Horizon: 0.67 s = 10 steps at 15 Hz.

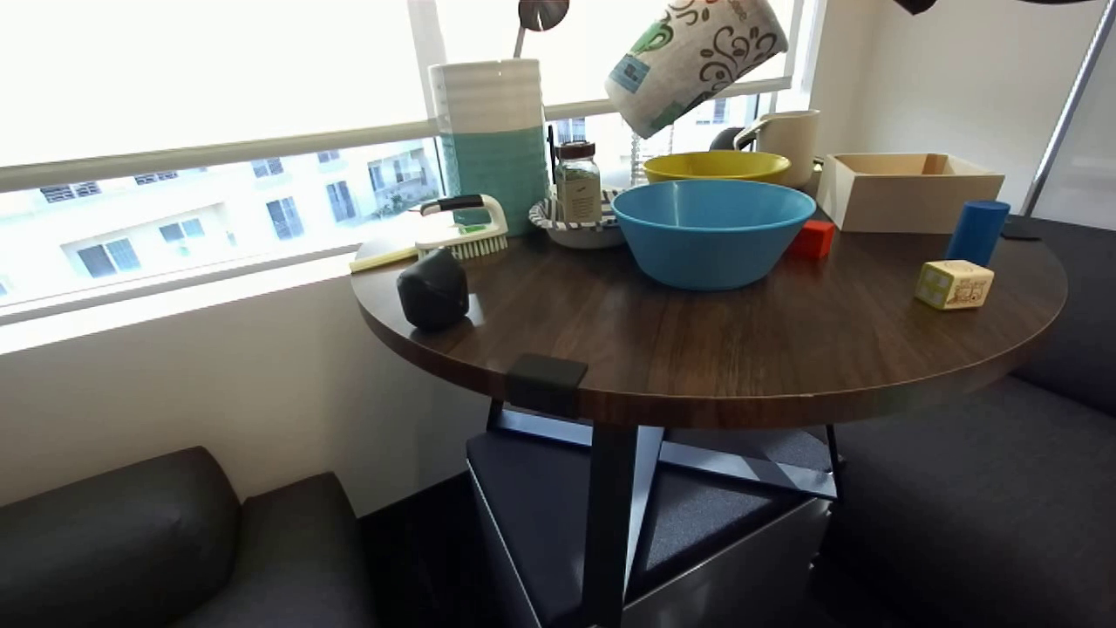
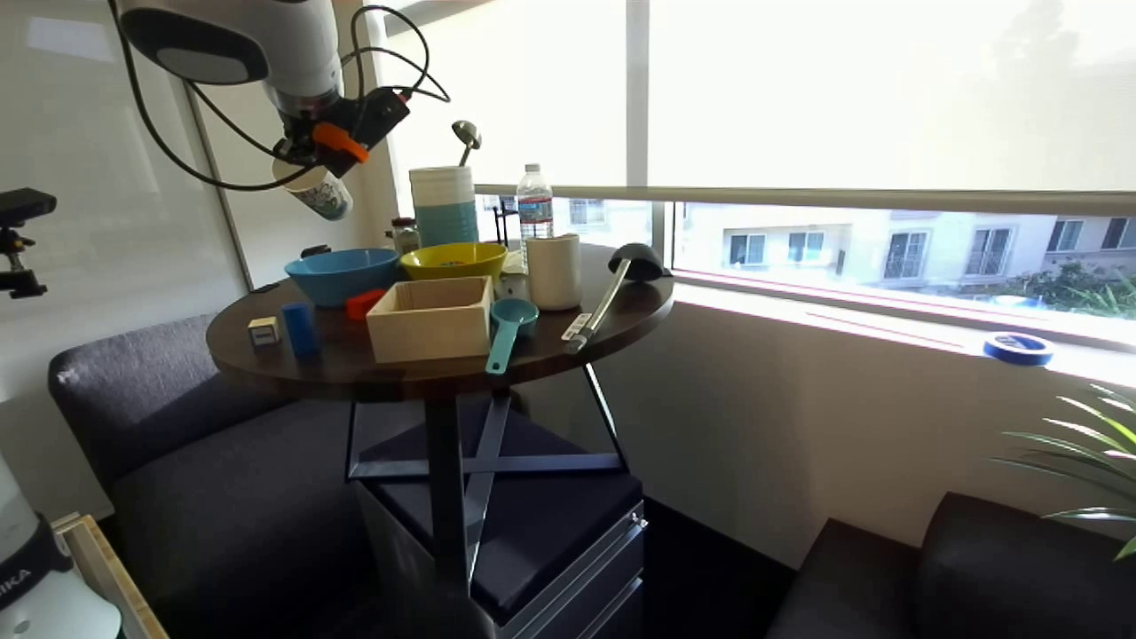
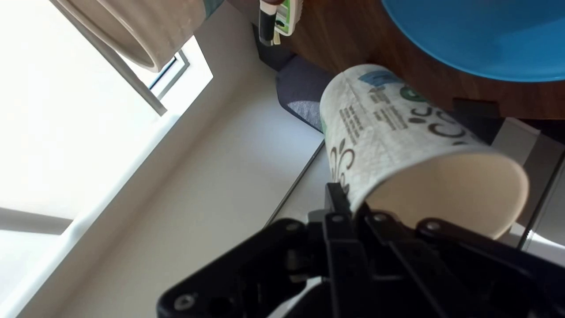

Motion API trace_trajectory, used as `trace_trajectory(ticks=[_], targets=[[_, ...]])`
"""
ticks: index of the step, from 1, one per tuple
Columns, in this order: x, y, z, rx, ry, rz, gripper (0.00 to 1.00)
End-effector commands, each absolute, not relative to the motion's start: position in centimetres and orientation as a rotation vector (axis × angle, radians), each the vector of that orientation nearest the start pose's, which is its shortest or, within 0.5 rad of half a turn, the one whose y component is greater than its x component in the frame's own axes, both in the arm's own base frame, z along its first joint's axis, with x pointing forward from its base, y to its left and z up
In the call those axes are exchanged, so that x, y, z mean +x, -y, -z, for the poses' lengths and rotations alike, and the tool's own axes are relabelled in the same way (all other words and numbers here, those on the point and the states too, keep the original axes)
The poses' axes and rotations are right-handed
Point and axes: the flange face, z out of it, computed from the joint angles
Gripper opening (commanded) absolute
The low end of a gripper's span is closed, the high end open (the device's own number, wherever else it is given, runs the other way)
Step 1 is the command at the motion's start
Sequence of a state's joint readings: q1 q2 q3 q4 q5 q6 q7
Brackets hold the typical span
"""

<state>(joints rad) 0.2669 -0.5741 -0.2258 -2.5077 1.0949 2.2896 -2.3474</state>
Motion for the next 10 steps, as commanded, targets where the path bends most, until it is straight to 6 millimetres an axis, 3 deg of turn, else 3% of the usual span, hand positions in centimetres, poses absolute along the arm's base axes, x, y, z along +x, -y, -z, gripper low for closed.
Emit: trace_trajectory(ticks=[1, 5, 10], targets=[[41.2, -2.8, -52.2, 1.826, -2.214, -1.681, 0.01], [40.4, -0.9, -50.6, 1.700, -2.219, -1.870, 0.01], [39.6, -0.5, -49.4, 1.322, -2.233, -2.163, 0.01]])
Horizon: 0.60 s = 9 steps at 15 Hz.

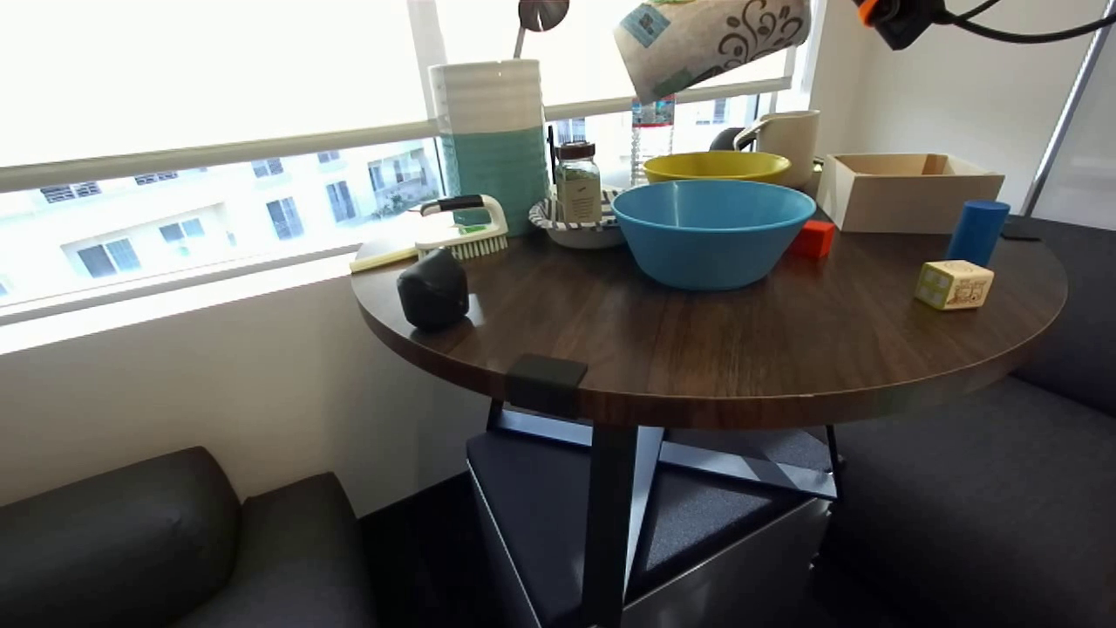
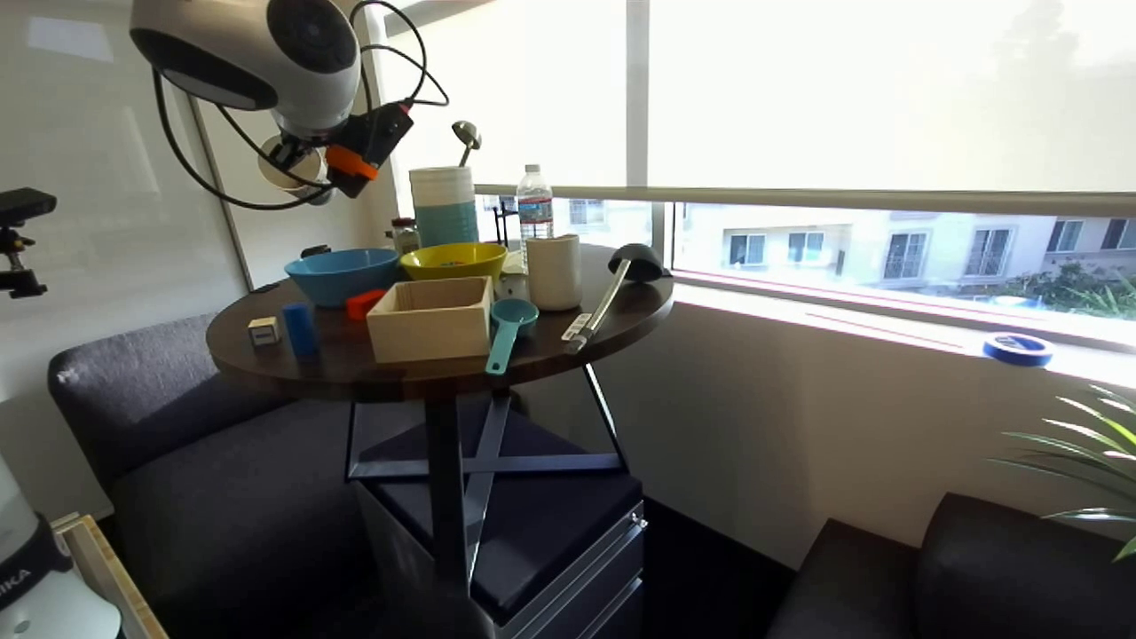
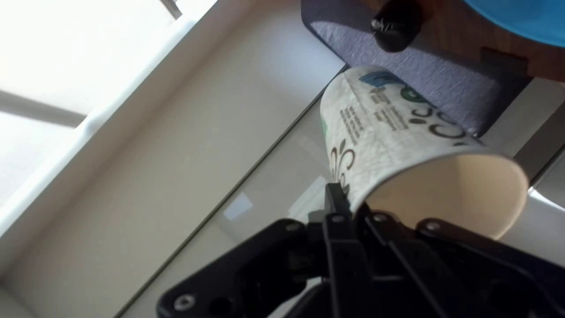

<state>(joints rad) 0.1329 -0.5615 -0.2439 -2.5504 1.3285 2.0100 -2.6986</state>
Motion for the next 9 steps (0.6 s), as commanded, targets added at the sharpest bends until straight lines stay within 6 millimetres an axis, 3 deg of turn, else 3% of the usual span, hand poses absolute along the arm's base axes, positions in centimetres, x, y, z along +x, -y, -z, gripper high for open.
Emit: trace_trajectory(ticks=[1, 6, 9], targets=[[38.4, -0.7, -52.5, 1.329, -2.258, -2.181, 0.01], [38.6, -1.1, -54.4, 1.278, -2.208, -2.204, 0.01], [38.9, -1.2, -53.8, 1.341, -2.205, -2.230, 0.03]])
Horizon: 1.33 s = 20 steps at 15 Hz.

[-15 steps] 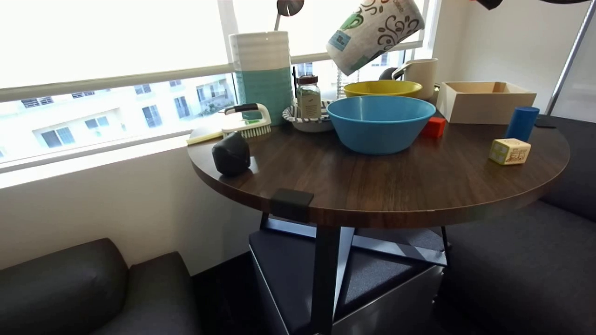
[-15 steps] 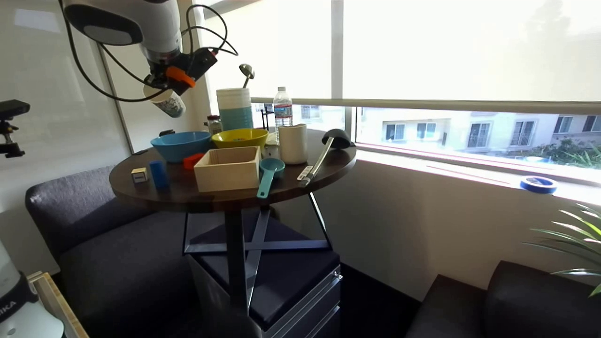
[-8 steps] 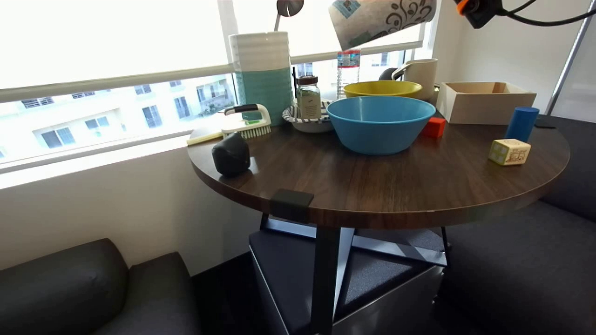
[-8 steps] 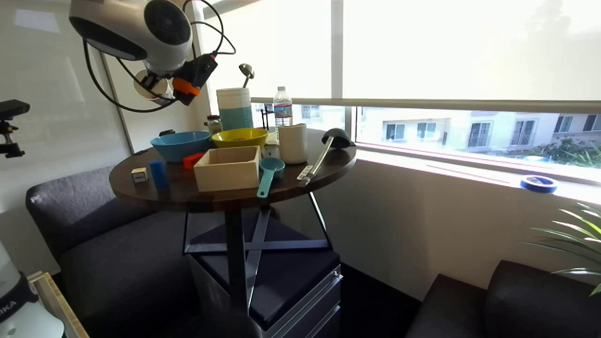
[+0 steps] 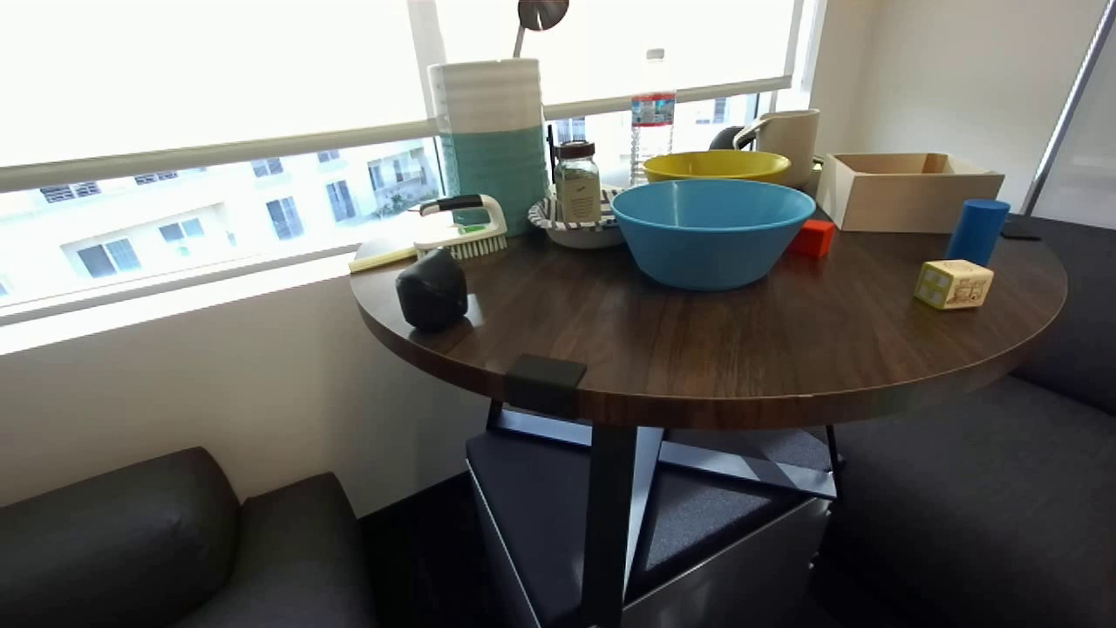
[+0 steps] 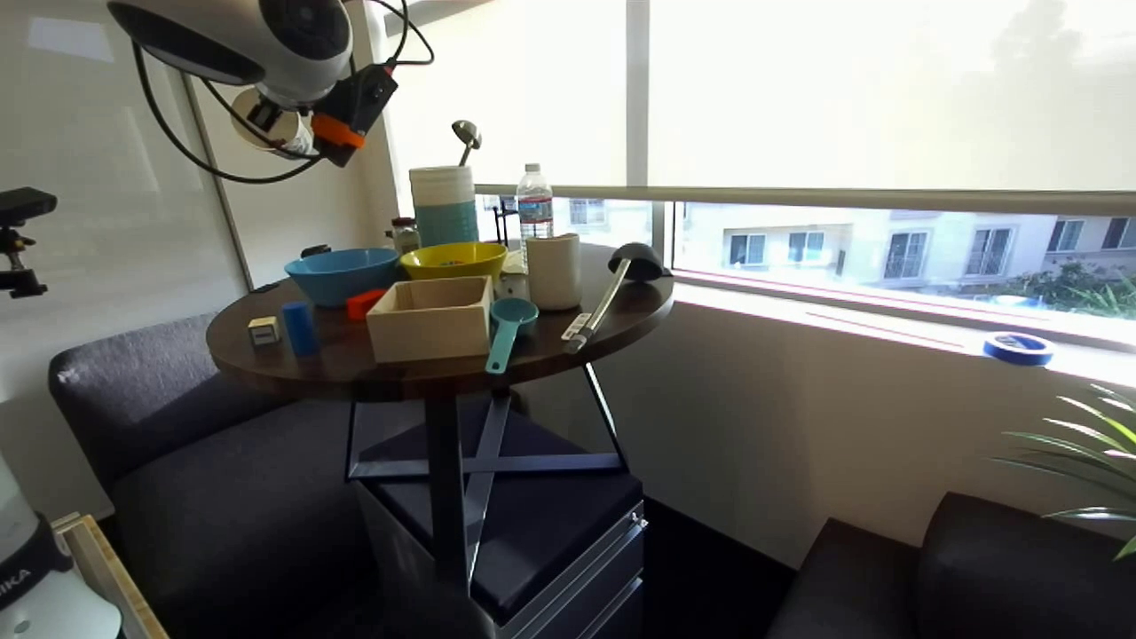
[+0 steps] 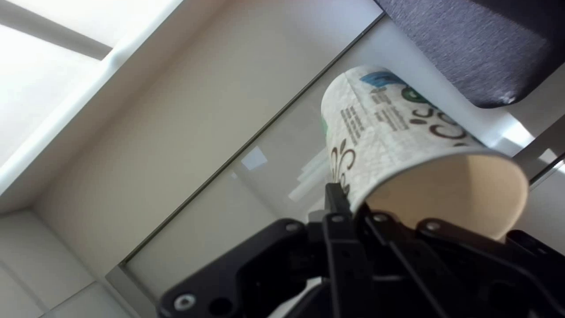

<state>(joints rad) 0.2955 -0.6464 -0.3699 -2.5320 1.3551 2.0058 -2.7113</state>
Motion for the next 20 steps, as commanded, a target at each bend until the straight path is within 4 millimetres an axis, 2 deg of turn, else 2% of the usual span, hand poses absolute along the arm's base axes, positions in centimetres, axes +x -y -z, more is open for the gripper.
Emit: trace_trajectory(ticks=[1, 6, 8, 9, 10, 11, 13, 17, 20], targets=[[38.8, -1.0, -53.7, 1.346, -2.212, -2.224, 0.03], [38.8, -0.7, -53.3, 1.374, -2.223, -2.188, 0.01], [39.2, -0.6, -52.7, 1.296, -2.188, -2.287, 0.01], [38.3, -0.8, -55.3, 1.275, -2.199, -2.309, 0.01], [38.2, -0.8, -55.9, 1.257, -2.184, -2.338, 0.01], [38.6, -0.9, -55.2, 1.223, -2.185, -2.346, 0.01], [38.3, -0.8, -57.2, 1.173, -2.171, -2.373, 0.01], [38.4, -0.8, -58.9, 1.098, -2.178, -2.367, 0.01], [38.6, -0.1, -60.4, 1.072, -2.109, -2.367, 0.01]])
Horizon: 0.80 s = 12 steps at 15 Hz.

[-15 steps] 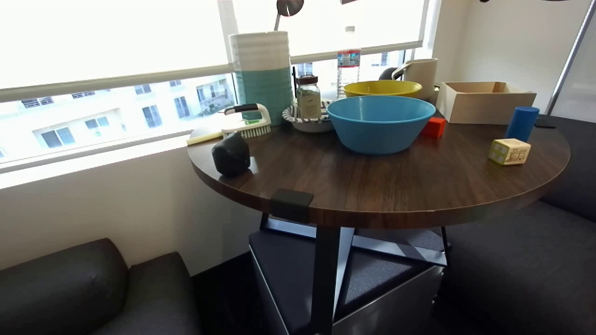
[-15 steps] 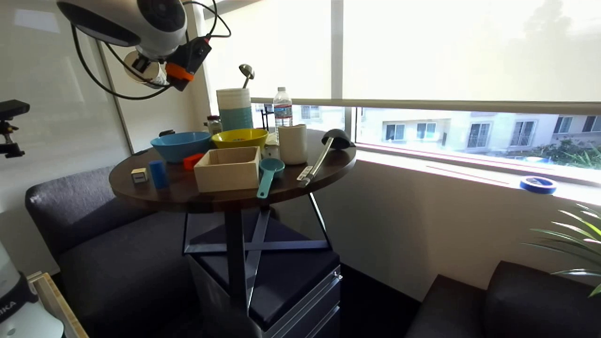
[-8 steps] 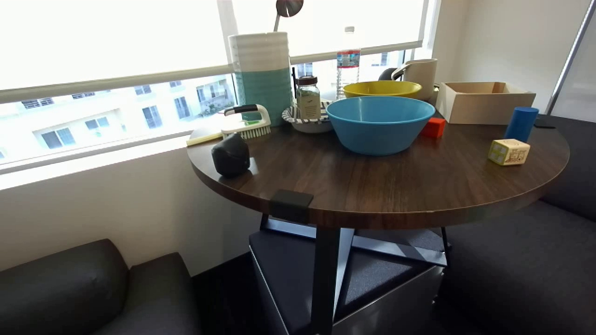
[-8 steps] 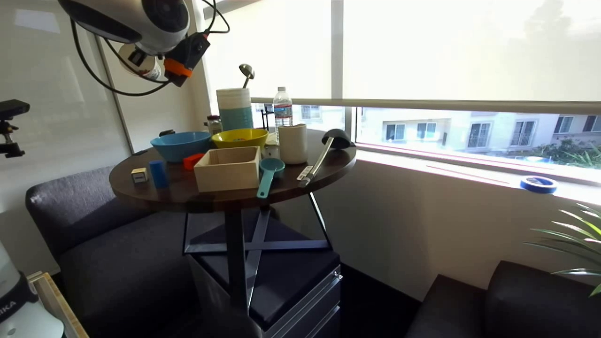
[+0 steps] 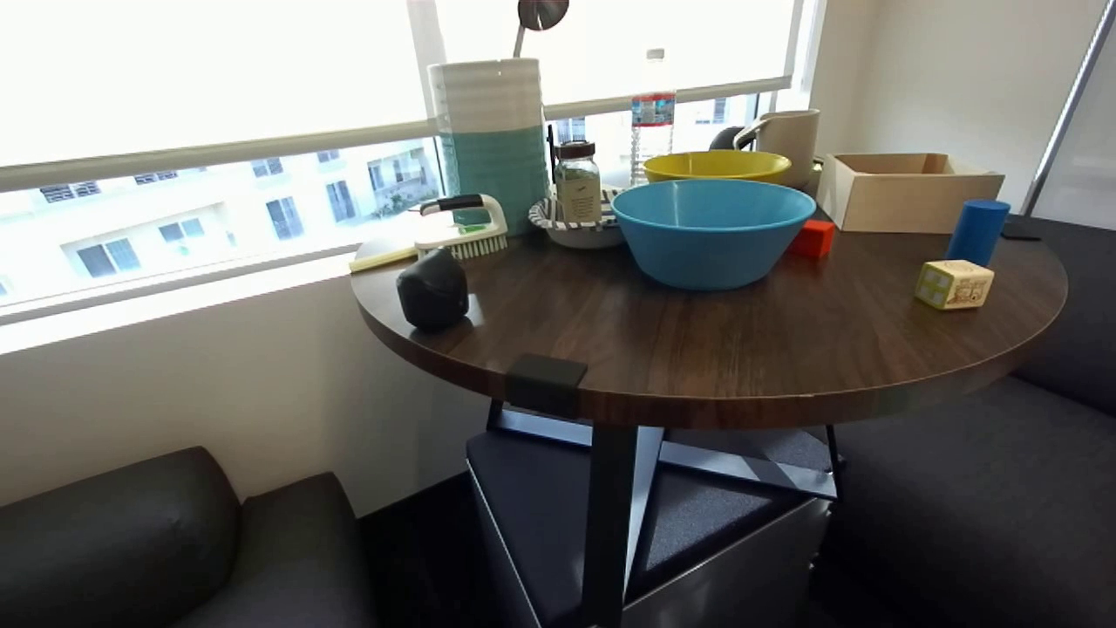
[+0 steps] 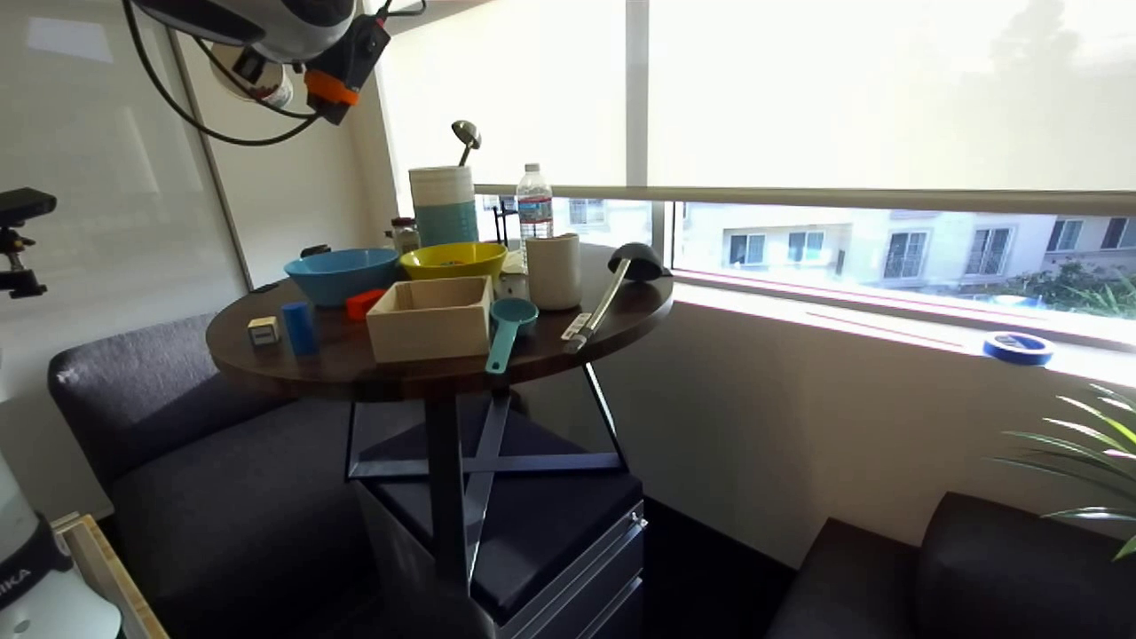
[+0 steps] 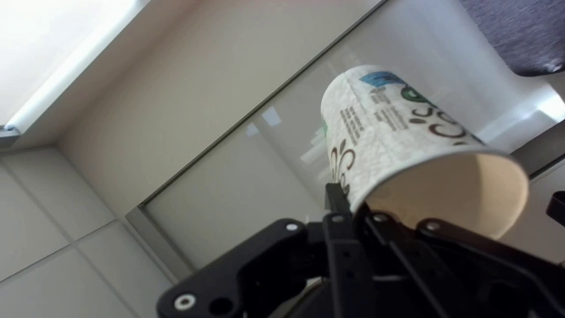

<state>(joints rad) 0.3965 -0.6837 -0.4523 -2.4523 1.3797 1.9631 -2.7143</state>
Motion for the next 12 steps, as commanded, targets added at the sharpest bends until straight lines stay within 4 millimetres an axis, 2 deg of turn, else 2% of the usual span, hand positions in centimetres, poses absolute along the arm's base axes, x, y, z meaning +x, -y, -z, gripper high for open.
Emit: trace_trajectory(ticks=[1, 4, 7, 8, 10, 12], targets=[[38.7, 0.2, -60.8, 1.065, -2.091, -2.353, 0.01], [39.5, 0.6, -60.7, 1.047, -2.061, -2.319, 0.01], [40.9, 0.0, -58.2, 1.007, -2.099, -2.286, 0.01], [40.8, 0.3, -59.2, 1.088, -2.093, -2.274, 0.03], [41.5, -0.2, -58.1, 1.075, -2.107, -2.294, 0.03], [41.6, -0.3, -57.9, 1.071, -2.106, -2.307, 0.03]])
